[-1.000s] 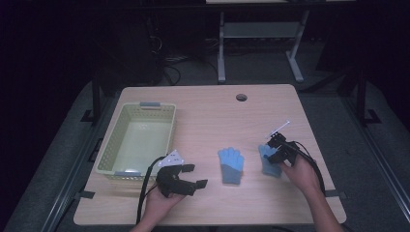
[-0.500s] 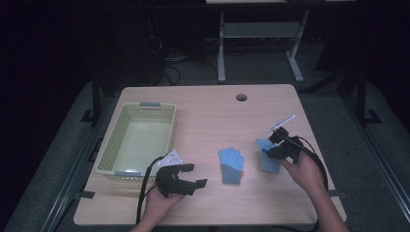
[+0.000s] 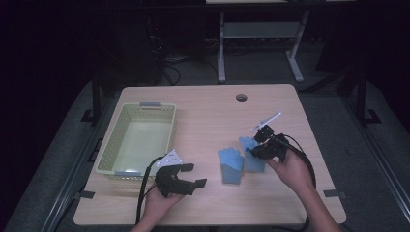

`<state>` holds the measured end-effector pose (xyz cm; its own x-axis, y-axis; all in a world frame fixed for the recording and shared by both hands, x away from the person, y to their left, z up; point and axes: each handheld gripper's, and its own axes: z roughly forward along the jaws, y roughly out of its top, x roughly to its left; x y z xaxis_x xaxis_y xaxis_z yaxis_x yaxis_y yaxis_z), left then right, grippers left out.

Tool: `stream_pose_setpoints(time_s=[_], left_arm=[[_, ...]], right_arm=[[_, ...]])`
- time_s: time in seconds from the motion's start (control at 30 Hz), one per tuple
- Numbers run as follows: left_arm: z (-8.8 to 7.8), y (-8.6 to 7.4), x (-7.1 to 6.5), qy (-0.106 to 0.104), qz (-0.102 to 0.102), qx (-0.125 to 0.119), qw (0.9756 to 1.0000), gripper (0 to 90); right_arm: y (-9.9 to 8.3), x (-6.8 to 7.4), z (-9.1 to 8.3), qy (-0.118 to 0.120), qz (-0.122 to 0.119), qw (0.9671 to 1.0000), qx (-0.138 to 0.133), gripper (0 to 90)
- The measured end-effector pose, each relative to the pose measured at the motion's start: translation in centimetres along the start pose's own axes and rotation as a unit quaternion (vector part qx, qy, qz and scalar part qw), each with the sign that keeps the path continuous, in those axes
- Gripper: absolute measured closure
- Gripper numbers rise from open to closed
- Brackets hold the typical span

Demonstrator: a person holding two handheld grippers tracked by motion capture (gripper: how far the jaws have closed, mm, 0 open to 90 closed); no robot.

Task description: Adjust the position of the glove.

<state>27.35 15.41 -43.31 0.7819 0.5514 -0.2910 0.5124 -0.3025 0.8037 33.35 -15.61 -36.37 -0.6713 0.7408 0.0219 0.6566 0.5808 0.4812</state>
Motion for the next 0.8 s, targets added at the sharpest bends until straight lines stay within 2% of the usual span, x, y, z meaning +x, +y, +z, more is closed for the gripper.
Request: stream_pose_setpoints(time_s=[0.07,0.3,0.5,0.53,0.8], left_arm=[[0.0,0.0,0.0,0.000,0.001,0.000,1.0000,20.1],[0.0,-0.1,0.1,0.001,0.000,0.000,1.0000,20.1],[0.0,-0.1,0.0,0.000,-0.004,0.000,1.0000,20.1],[0.0,-0.1,0.1,0.000,0.001,0.001,1.0000,20.1],[0.0,-0.1,0.1,0.000,0.001,0.003,1.0000,20.1]], right_arm=[[0.4,0.6,0.3,0.004,-0.007,1.0000,-0.002,82.1],[1.1,2.0,1.7,0.023,-0.010,0.9997,0.001,81.9],[1.4,2.8,2.8,0.033,-0.010,0.9994,0.005,81.9],[1.4,2.9,3.0,0.034,-0.010,0.9993,0.007,81.8],[1.6,3.5,4.0,0.040,-0.009,0.9991,0.010,81.5]])
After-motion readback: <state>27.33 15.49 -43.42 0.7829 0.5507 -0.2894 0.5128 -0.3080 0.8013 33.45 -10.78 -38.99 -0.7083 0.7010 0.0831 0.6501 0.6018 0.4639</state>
